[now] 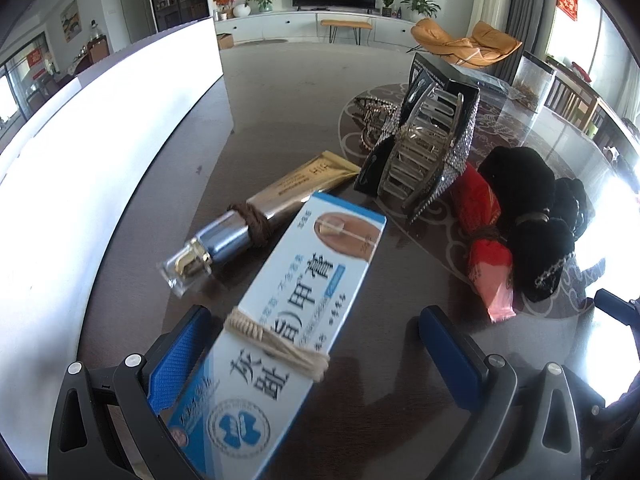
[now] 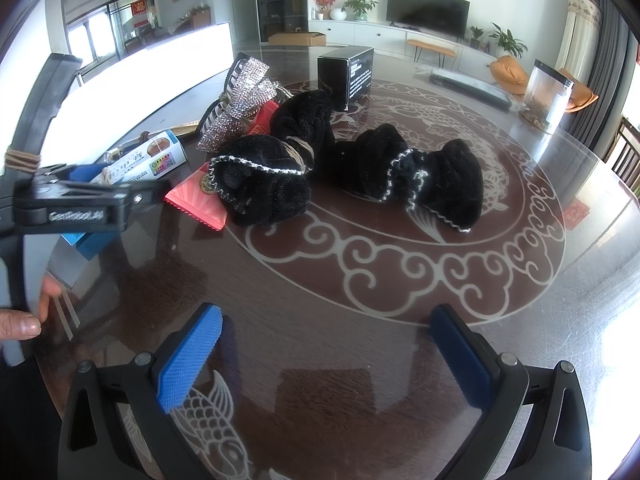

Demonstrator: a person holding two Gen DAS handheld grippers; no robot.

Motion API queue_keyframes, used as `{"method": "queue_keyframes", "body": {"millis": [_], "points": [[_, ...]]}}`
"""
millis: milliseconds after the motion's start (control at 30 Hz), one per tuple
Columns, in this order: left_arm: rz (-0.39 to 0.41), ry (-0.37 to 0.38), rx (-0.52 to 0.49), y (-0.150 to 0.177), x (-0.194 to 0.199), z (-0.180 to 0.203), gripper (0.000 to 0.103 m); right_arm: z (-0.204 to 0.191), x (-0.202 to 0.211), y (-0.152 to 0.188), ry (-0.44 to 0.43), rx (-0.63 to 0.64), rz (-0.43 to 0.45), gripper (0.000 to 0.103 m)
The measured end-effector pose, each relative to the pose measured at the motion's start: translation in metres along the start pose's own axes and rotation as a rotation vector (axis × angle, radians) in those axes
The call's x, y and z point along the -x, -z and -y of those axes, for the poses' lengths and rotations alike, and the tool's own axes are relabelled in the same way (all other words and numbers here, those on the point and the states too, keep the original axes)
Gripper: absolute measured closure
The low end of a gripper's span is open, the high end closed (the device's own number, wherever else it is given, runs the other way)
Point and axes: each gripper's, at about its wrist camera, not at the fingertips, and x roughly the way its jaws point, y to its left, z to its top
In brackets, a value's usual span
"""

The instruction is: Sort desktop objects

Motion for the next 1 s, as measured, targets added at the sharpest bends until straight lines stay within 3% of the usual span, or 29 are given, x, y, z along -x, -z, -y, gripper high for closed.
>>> {"method": "queue_keyframes", "body": {"millis": [133, 333, 433, 600, 767, 833, 867, 900, 933, 1000], "points": [[-0.015, 0.052, -0.085, 0.004, 0.003, 0.01, 0.0, 0.0, 0.0, 0.0, 0.0, 0.0, 0.0, 0.0], [-0.002, 0.05, -0.079, 0.006, 0.005, 0.011, 0.0, 0.0, 0.001, 0.0, -0.005, 0.005, 0.0, 0.0], [-0.007, 0.049, -0.081, 0.009, 0.007, 0.01, 0.0, 0.004, 0.0, -0.012, -0.11, 0.148, -0.073, 0.0], [-0.008, 0.047, -0.076, 0.01, 0.008, 0.009, 0.0, 0.016, 0.006, -0.056, 0.008, 0.478, -0.037, 0.0], [-0.017, 0.054, -0.088, 0.01, 0.007, 0.008, 0.0, 0.006, -0.028, -0.092, -0.046, 0.704, -0.122, 0.0], [-0.058, 0.073, -0.118, 0.007, 0.006, 0.007, 0.0, 0.004, -0.043, -0.096, -0.117, 0.687, -0.197, 0.014], [-0.093, 0.088, -0.14, 0.006, 0.007, 0.007, 0.0, 0.006, -0.044, -0.1, -0.161, 0.644, -0.216, 0.031], [-0.117, 0.119, -0.164, 0.006, 0.01, 0.005, 0.002, 0.008, -0.042, -0.102, -0.164, 0.602, -0.215, 0.054], [-0.12, 0.141, -0.19, 0.008, 0.015, 0.004, 0.019, 0.011, -0.039, -0.1, -0.137, 0.566, -0.206, 0.061], [-0.122, 0.118, -0.244, 0.013, 0.024, 0.0, 0.041, 0.015, -0.031, -0.089, -0.138, 0.517, -0.187, 0.066]]}}
